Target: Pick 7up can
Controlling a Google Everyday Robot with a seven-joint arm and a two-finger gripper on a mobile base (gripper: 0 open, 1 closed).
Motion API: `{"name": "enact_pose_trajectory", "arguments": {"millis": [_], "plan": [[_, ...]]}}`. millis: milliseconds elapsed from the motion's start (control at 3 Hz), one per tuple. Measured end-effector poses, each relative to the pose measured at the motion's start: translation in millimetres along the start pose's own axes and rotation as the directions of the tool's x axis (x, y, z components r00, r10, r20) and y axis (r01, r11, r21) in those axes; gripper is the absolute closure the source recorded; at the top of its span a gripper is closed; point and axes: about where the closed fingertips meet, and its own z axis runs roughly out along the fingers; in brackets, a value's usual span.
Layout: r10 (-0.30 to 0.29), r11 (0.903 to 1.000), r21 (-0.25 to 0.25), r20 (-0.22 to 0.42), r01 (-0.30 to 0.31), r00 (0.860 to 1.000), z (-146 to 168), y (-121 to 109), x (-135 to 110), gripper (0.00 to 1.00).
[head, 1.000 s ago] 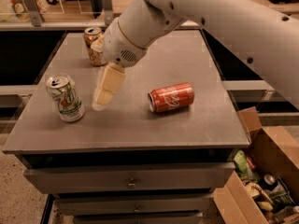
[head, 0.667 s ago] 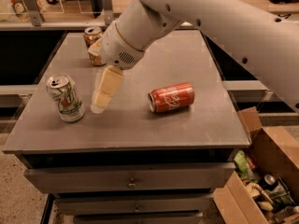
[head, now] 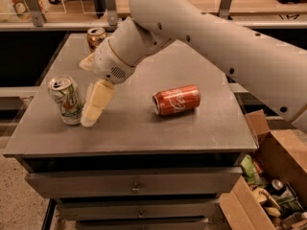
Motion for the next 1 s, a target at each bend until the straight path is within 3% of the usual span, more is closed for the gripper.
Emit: {"name": "enact_pose_trajectory", "arguments": {"millis": [333, 667, 1000], "plan": [[0.012, 0.9993, -0.035, 0.048, -0.01, 0.999, 22, -1, -3, 0.0], [0.01, 0.9978, -0.066, 0.095, -0.004, 0.995, 39, -4, -14, 0.16], [-0.004, 0.9945, -0.103, 0.144, 0.019, 0.99, 49, -5, -29, 0.39]]}}
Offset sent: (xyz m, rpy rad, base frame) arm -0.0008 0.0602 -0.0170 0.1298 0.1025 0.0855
